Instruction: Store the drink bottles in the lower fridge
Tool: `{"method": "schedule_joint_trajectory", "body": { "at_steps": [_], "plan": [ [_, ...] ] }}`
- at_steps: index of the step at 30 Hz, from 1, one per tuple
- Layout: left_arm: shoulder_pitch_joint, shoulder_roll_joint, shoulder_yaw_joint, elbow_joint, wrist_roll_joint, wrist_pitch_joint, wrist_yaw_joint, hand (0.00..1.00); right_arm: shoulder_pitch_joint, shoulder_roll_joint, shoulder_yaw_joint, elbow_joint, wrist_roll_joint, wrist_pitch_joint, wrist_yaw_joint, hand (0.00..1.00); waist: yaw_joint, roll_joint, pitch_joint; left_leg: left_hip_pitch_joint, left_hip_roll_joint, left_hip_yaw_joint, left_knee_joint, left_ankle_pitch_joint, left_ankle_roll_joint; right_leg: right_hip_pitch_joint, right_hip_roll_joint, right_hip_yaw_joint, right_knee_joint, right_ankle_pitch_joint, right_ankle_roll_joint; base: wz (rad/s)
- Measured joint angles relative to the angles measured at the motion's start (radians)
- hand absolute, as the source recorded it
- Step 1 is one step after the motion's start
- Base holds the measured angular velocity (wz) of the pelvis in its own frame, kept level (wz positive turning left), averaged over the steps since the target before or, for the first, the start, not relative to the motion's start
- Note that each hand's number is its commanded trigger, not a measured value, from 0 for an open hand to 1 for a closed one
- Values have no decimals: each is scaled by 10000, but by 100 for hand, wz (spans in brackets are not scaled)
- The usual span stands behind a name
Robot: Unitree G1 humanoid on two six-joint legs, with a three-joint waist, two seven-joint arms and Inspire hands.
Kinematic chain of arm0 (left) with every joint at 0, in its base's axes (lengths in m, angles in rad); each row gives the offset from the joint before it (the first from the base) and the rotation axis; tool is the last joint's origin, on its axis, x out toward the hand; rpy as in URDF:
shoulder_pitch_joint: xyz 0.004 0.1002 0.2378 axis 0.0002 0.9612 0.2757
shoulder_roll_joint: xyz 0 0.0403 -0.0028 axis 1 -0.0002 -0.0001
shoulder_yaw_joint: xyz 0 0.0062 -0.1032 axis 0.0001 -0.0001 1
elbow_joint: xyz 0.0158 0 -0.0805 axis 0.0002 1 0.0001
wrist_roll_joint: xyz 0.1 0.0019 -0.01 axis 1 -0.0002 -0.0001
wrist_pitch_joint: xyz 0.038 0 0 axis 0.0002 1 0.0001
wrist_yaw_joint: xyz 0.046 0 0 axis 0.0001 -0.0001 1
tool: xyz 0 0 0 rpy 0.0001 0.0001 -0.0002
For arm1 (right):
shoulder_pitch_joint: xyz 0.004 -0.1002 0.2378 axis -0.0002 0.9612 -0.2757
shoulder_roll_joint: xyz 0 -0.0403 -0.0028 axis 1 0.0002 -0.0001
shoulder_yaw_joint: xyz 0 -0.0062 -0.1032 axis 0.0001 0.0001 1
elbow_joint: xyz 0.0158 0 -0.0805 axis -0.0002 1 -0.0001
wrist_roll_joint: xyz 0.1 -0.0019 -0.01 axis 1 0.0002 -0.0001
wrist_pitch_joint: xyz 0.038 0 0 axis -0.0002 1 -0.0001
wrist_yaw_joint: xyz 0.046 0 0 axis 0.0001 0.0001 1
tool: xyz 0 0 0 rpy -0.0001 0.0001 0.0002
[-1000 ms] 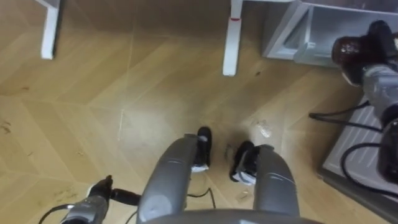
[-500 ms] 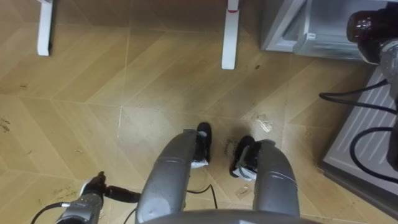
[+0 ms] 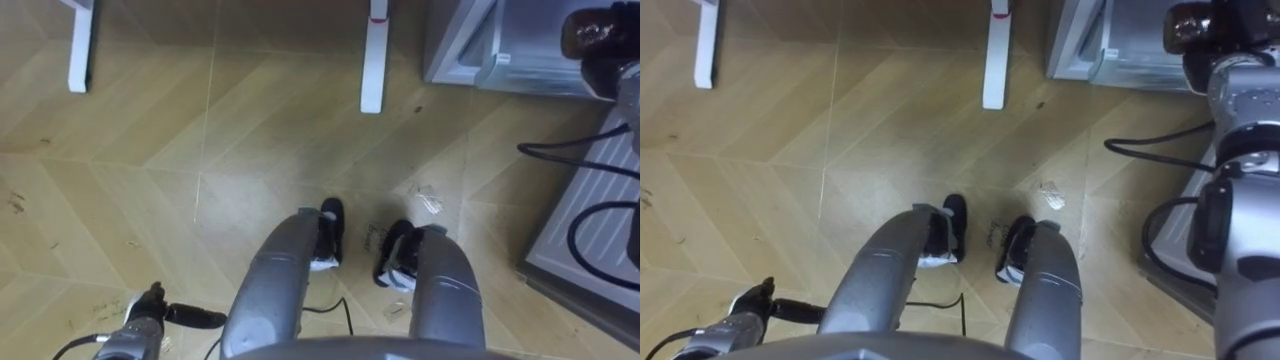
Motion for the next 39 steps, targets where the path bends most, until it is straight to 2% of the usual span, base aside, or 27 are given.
{"method": "schedule_joint_trajectory", "body": {
  "at_steps": [9, 33, 39],
  "plan": [
    [19, 1, 0, 9, -376, -87, 7, 0, 0, -4, 0, 0, 8, -7, -9, 0, 2, 1, 0, 3, 0, 5, -45, -3, 3, 0, 0, 7, 6, -9, 11, 0],
    [61, 2, -92, 14, -370, -125, -4, 0, -9, -44, 4, 1, 24, -12, -10, 0, -35, -25, 11, 92, 3, 49, -107, -2, 7, 76, -2, 25, -48, -1, 17, 0],
    [74, 9, -90, 6, -367, -121, -6, 0, -9, -37, 14, 170, -120, 111, 36, 0, -60, -92, 39, 292, 0, 107, -178, -9, 16, 250, -12, 53, -93, 3, 31, 0]
  ]
}}
